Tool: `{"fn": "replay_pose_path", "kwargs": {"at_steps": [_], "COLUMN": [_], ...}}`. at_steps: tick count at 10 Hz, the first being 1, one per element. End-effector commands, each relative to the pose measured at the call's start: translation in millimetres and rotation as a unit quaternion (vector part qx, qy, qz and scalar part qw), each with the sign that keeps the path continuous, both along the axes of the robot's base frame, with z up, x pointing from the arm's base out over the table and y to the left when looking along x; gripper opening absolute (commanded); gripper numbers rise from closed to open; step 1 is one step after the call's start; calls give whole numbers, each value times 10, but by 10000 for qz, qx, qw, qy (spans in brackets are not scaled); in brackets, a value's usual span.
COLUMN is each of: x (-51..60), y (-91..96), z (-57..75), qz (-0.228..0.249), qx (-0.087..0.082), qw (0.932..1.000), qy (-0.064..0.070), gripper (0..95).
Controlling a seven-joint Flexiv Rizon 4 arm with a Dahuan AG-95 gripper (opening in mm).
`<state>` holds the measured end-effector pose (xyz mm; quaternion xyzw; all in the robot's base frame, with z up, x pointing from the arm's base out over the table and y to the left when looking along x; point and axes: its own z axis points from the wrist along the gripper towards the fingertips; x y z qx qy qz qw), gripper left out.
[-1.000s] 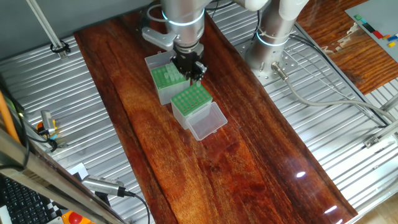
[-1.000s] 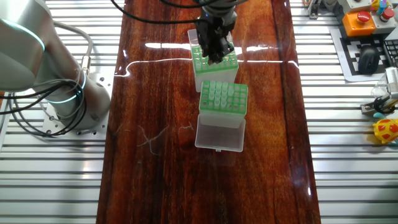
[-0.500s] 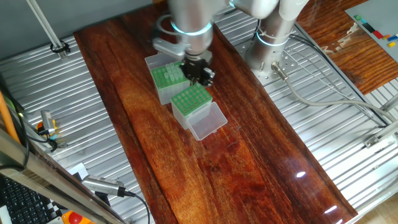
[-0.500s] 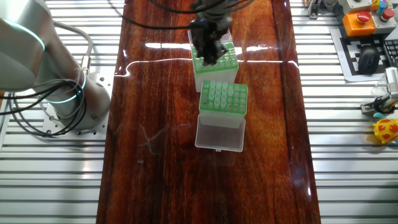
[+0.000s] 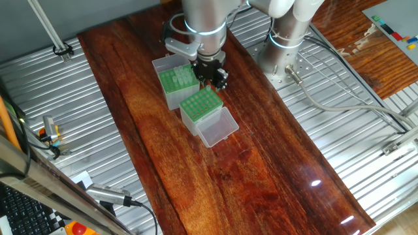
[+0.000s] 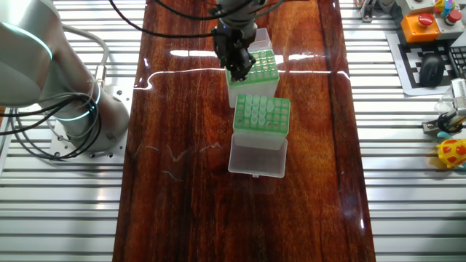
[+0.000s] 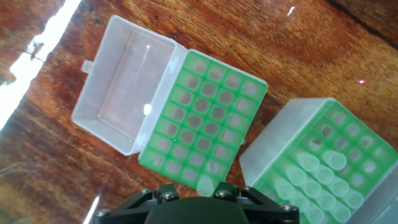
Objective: Transfer all large pipette tips from one holder to another
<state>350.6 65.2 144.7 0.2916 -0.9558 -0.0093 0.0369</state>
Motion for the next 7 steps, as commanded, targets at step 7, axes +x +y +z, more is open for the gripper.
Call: {"fn": "replay_pose_path", "kwargs": {"at_steps": [7], "x": [94], "y": [-4], "z": [160], "qz": [-89], "qx": [77], "qw": [9999], "qy": [-49], "gripper": [0]}}
